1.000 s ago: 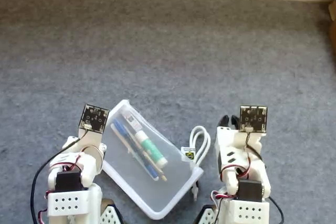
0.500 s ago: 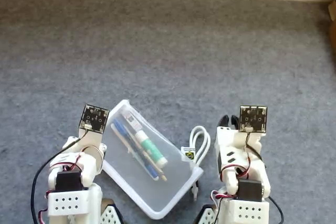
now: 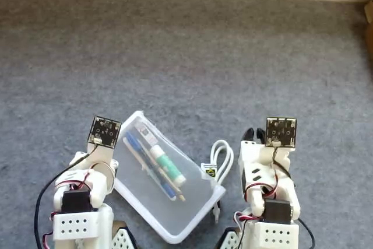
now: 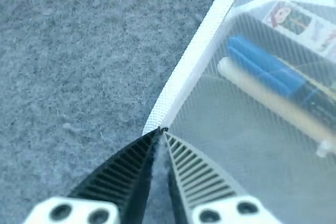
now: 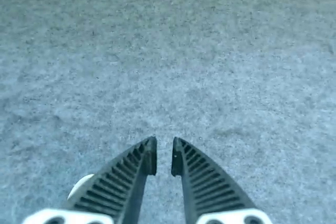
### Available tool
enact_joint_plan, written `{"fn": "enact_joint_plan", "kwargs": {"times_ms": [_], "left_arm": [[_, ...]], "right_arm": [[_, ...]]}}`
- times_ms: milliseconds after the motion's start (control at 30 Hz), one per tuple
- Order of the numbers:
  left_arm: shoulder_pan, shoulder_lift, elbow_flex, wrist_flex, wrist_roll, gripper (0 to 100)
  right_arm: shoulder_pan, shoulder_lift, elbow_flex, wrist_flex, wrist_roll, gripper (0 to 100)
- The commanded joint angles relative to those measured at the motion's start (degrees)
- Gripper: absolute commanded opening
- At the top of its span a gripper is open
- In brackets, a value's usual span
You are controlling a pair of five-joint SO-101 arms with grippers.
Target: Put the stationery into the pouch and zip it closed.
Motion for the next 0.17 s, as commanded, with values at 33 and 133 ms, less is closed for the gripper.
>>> {"fn": "enact_joint_plan", "kwargs": {"times_ms": [33, 133], "left_arm": [[1.01, -0.31, 1.36, 0.44, 0.44, 1], [1.01, -0.31, 1.36, 0.44, 0.44, 1]], "right_arm": [[0.31, -1.27, 6.64, 0.31, 0.00, 5.0], [0.31, -1.27, 6.64, 0.31, 0.00, 5.0]]}}
